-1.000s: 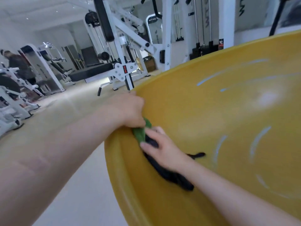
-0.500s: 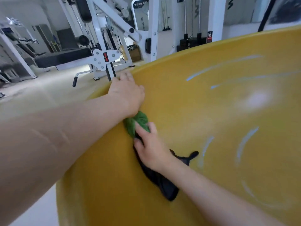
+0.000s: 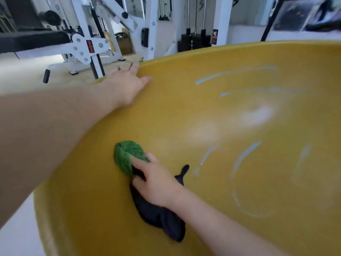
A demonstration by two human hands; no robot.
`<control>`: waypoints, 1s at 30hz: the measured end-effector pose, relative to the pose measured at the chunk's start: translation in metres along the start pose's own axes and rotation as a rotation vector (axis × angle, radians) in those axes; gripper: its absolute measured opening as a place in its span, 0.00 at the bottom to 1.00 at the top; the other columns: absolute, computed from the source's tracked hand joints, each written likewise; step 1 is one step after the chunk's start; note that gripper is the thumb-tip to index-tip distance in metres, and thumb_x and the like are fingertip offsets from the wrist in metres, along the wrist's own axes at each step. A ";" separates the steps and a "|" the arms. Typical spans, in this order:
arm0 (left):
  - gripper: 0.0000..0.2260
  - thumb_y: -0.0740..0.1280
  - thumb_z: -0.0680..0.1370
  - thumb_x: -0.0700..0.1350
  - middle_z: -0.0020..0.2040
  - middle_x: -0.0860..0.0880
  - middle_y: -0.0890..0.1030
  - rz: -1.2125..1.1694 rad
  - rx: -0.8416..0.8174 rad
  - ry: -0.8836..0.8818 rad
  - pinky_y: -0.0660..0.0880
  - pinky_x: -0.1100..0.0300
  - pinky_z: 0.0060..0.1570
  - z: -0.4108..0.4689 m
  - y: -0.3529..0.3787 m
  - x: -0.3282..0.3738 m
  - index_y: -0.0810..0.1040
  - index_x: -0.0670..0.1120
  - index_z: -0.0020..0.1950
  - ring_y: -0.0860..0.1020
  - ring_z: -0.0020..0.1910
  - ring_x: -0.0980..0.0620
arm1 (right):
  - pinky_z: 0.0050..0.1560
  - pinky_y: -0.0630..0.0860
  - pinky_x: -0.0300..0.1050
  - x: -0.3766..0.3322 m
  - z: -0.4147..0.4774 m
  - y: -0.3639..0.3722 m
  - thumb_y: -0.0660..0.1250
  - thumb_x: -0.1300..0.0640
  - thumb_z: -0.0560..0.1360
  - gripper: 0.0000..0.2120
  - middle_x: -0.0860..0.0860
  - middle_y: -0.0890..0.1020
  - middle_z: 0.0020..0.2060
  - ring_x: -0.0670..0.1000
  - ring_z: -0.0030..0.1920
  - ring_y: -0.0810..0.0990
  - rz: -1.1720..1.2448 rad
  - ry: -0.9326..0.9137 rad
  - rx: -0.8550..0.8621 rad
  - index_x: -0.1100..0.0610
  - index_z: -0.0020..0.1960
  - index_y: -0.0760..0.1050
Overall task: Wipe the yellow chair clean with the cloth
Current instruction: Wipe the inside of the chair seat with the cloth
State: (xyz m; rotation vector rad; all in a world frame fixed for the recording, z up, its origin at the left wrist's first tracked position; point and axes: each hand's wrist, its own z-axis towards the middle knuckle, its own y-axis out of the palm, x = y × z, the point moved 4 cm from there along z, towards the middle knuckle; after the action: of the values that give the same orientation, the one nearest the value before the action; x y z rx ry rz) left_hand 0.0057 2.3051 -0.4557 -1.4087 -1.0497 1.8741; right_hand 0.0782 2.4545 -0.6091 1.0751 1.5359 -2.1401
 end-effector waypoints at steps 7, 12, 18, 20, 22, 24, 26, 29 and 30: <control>0.17 0.64 0.78 0.45 0.78 0.40 0.51 0.067 -0.135 -0.010 0.50 0.37 0.72 -0.024 0.013 0.043 0.73 0.47 0.67 0.49 0.77 0.39 | 0.50 0.76 0.50 0.028 -0.105 0.002 0.56 0.52 0.79 0.26 0.52 0.63 0.63 0.62 0.48 0.78 -0.209 0.202 -0.193 0.42 0.75 0.58; 0.23 0.60 0.79 0.46 0.79 0.45 0.51 -0.053 -0.458 -0.016 0.50 0.36 0.71 -0.106 0.084 0.131 0.62 0.50 0.75 0.49 0.77 0.46 | 0.51 0.76 0.51 0.045 -0.064 0.006 0.56 0.52 0.78 0.24 0.56 0.63 0.65 0.62 0.52 0.77 -0.272 0.260 -0.074 0.46 0.74 0.61; 0.30 0.55 0.80 0.61 0.79 0.43 0.52 0.005 -0.754 0.066 0.58 0.41 0.71 -0.128 0.058 0.156 0.57 0.45 0.77 0.53 0.76 0.41 | 0.46 0.72 0.49 0.054 -0.203 -0.041 0.55 0.47 0.78 0.22 0.45 0.61 0.51 0.57 0.44 0.73 -0.443 0.063 -0.399 0.38 0.72 0.62; 0.29 0.54 0.80 0.61 0.73 0.42 0.66 -0.004 -0.830 0.266 0.67 0.53 0.63 -0.153 0.035 0.189 0.66 0.41 0.72 0.68 0.70 0.42 | 0.53 0.71 0.50 0.091 -0.222 -0.075 0.54 0.45 0.78 0.23 0.46 0.64 0.53 0.55 0.57 0.73 -0.652 0.184 -0.416 0.36 0.73 0.59; 0.27 0.53 0.81 0.60 0.66 0.42 0.75 -0.095 -0.863 0.397 0.70 0.59 0.54 -0.183 0.018 0.222 0.72 0.40 0.67 0.74 0.64 0.42 | 0.59 0.70 0.54 0.120 -0.241 -0.101 0.54 0.43 0.78 0.23 0.48 0.66 0.59 0.54 0.65 0.67 -0.735 0.394 -0.355 0.36 0.73 0.59; 0.24 0.53 0.82 0.58 0.66 0.43 0.76 -0.264 -0.819 0.458 0.71 0.59 0.57 -0.205 0.004 0.244 0.70 0.44 0.70 0.74 0.64 0.43 | 0.60 0.71 0.56 0.110 -0.250 -0.090 0.54 0.43 0.77 0.21 0.49 0.67 0.57 0.57 0.64 0.67 -0.617 0.454 -0.272 0.38 0.70 0.64; 0.17 0.55 0.82 0.52 0.64 0.45 0.77 -0.407 -0.728 0.498 0.72 0.59 0.56 -0.217 -0.008 0.255 0.71 0.50 0.69 0.75 0.62 0.45 | 0.60 0.72 0.55 0.073 -0.240 -0.049 0.51 0.41 0.74 0.21 0.50 0.70 0.55 0.59 0.60 0.70 -0.541 0.281 -0.253 0.42 0.64 0.71; 0.11 0.58 0.79 0.47 0.46 0.47 0.82 -0.406 -0.634 0.480 0.76 0.55 0.46 -0.221 -0.016 0.248 0.79 0.48 0.53 0.78 0.46 0.47 | 0.58 0.72 0.56 0.019 -0.221 -0.014 0.53 0.41 0.74 0.19 0.52 0.73 0.53 0.60 0.56 0.72 -0.372 0.146 -0.244 0.46 0.57 0.75; 0.13 0.57 0.80 0.50 0.42 0.48 0.81 -0.411 -0.642 0.461 0.75 0.55 0.44 -0.224 -0.016 0.244 0.79 0.48 0.51 0.77 0.42 0.49 | 0.58 0.71 0.56 0.018 -0.222 -0.021 0.56 0.40 0.76 0.14 0.50 0.73 0.51 0.59 0.56 0.71 -0.365 0.139 -0.225 0.44 0.56 0.74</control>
State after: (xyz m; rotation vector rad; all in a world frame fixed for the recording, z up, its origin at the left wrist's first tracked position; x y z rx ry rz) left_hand 0.1498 2.5668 -0.5987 -1.6845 -1.6117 0.8853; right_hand 0.1418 2.6669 -0.6411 0.9423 2.1207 -2.0749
